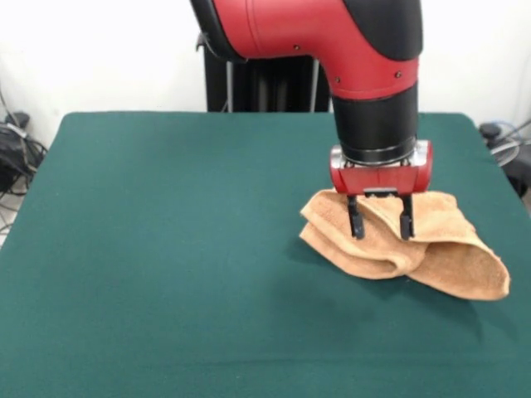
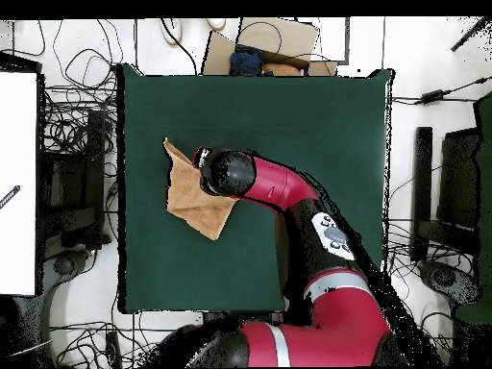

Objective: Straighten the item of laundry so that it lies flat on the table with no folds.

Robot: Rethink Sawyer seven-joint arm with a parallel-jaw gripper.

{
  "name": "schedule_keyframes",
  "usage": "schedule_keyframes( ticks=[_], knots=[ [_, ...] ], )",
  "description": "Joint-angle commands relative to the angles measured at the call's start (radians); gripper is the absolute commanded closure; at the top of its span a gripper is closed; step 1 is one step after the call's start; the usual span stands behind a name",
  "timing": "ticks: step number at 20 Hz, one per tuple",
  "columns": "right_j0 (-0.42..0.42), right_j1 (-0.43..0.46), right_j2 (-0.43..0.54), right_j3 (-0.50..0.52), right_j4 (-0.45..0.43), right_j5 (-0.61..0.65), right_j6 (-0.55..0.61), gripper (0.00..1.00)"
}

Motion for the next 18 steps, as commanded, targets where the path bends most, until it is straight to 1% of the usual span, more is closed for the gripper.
schedule_keyframes(
  ticks=[1,5,11,18],
  knots=[
    [-0.003,0.073,0.074,-0.045,0.033,0.063,0.109,0.0],
    [0.009,0.092,0.069,-0.068,0.036,0.059,0.117,0.0],
    [0.066,0.096,0.025,-0.115,0.047,0.08,0.165,0.0],
    [0.115,0.126,-0.008,-0.179,0.069,0.086,0.199,0.0]
  ],
)
